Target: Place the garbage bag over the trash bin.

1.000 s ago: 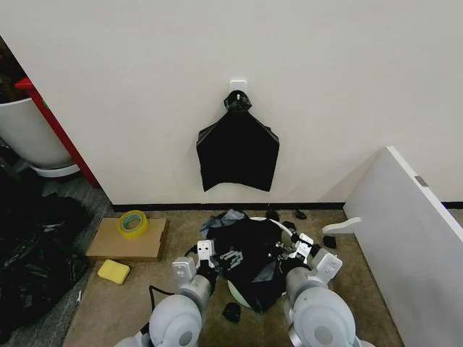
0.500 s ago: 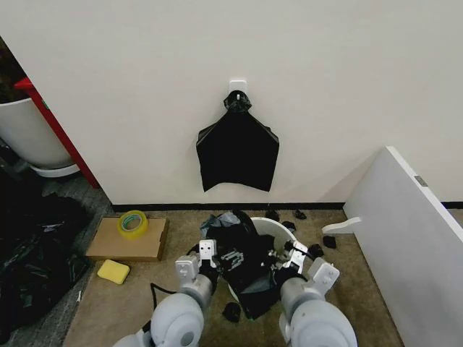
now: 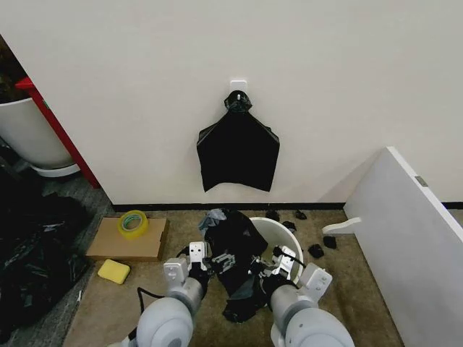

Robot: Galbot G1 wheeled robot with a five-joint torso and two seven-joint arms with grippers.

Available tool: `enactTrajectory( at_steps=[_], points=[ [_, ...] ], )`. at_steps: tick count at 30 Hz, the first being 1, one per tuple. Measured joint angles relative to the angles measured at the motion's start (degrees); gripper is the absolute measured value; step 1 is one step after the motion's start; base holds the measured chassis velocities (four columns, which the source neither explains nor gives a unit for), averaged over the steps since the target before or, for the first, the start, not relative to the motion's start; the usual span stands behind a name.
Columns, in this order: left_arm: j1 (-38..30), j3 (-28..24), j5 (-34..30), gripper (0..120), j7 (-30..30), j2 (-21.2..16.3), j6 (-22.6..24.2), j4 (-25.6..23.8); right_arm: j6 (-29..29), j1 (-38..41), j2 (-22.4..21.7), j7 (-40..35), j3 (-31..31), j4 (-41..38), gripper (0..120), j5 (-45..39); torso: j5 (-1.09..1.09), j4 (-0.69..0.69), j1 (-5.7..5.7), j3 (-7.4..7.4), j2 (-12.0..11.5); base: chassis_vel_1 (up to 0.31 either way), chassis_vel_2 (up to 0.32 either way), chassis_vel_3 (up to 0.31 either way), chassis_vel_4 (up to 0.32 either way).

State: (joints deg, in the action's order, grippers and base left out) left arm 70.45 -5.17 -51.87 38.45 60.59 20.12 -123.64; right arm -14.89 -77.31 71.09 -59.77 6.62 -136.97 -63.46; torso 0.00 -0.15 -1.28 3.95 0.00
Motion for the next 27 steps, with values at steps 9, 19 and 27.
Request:
enactTrajectory(
  at_steps=[9, 19, 27],
  points=[
    [-3.9, -3.9, 2.6, 100, 1.7, 2.6, 4.1, 4.5, 0.0, -0.9, 0.9, 0.1, 0.0, 0.3, 0, 0.7, 0.01, 0.01, 0.00, 0.00, 0.0, 0.000, 0.000, 0.000, 0.000],
    [-6.8, -5.7, 3.0, 83, 3.2, 5.2, 6.9, 8.7, 0.0, -0.9, 0.5, 0.3, -0.7, -1.0, 0, 0.7, 0.02, 0.02, 0.00, -0.01, 0.0, 0.000, 0.000, 0.000, 0.000],
    [-7.7, -4.9, -0.2, 54, 6.6, 5.0, 12.7, 8.4, -0.2, 0.2, -0.3, 1.1, -2.0, -0.5, 0, 2.2, 0.02, 0.00, 0.00, 0.00, 0.0, 0.000, 0.000, 0.000, 0.000]
  ],
)
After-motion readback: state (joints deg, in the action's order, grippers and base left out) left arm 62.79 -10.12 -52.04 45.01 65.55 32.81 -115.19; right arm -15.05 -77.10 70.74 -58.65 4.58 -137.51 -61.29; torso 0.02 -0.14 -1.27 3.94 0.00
